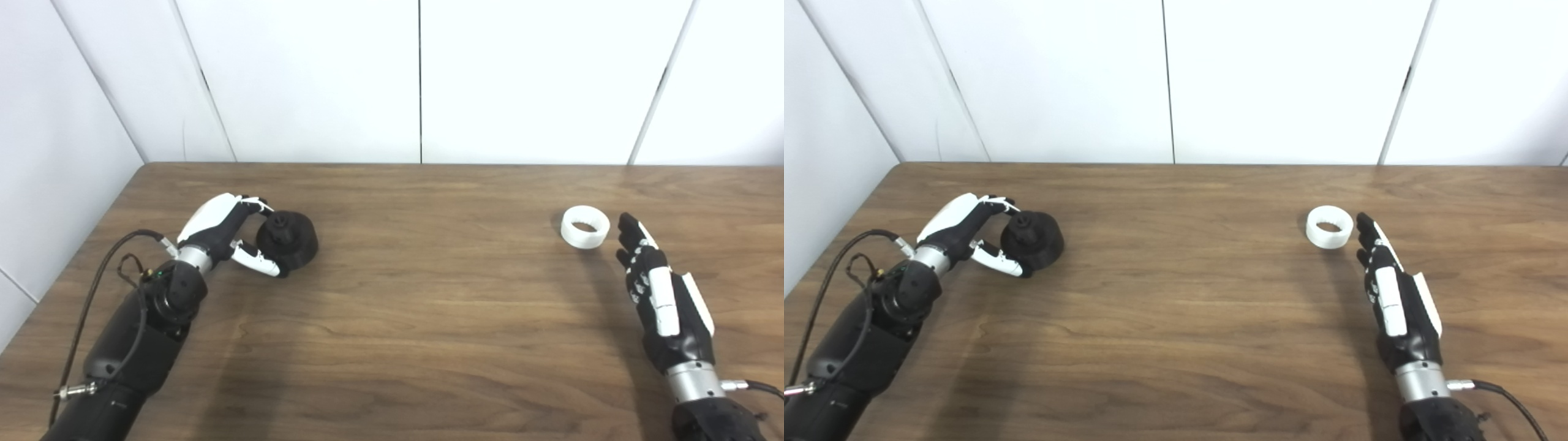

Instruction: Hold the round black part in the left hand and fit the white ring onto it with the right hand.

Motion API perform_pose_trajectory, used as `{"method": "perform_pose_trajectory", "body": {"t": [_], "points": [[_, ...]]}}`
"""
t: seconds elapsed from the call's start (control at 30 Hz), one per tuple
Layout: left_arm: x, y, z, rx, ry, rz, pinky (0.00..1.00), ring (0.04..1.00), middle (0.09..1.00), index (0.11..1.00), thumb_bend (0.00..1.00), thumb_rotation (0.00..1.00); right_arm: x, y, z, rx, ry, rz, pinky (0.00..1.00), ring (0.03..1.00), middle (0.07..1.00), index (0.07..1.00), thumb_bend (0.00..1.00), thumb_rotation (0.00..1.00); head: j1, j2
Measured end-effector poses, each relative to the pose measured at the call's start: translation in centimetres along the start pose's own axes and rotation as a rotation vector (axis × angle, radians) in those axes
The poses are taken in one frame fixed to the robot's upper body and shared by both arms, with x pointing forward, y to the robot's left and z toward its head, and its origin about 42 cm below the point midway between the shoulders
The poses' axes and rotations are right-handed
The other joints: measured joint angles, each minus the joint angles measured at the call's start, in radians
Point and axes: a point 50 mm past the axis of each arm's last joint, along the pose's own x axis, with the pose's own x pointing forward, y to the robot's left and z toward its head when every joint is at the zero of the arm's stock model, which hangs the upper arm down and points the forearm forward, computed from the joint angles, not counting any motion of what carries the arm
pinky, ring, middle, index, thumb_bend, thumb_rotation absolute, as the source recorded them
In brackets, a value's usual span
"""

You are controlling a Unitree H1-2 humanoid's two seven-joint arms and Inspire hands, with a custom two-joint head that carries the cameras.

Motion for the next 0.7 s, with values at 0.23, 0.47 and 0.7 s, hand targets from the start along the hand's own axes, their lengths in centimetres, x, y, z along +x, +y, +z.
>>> {"method": "perform_pose_trajectory", "body": {"t": [0.23, 0.47, 0.7], "points": [[-0.02, -0.36, 0.25, -0.006, -0.015, 0.013, 0.95, 0.973, 0.897, 0.603, 0.80, 0.16, 0.01, 0.01, -0.07, -0.001, 0.013, 0.000, 1.00, 1.000, 0.976, 0.953, 0.64, 1.00, 0.000, 0.000], [-0.03, -0.34, 0.23, 0.002, -0.014, 0.021, 0.94, 0.975, 0.897, 0.609, 0.81, 0.17, 0.01, 0.00, -0.09, -0.002, 0.017, 0.001, 1.00, 1.000, 0.975, 0.954, 0.65, 1.00, -0.002, 0.003], [-0.27, -0.51, 0.26, -0.002, -0.019, 0.017, 0.90, 0.971, 0.900, 0.619, 0.80, 0.19, 0.01, 0.02, -0.09, -0.002, 0.019, 0.002, 1.00, 1.000, 0.974, 0.957, 0.65, 1.00, -0.002, 0.005]]}}
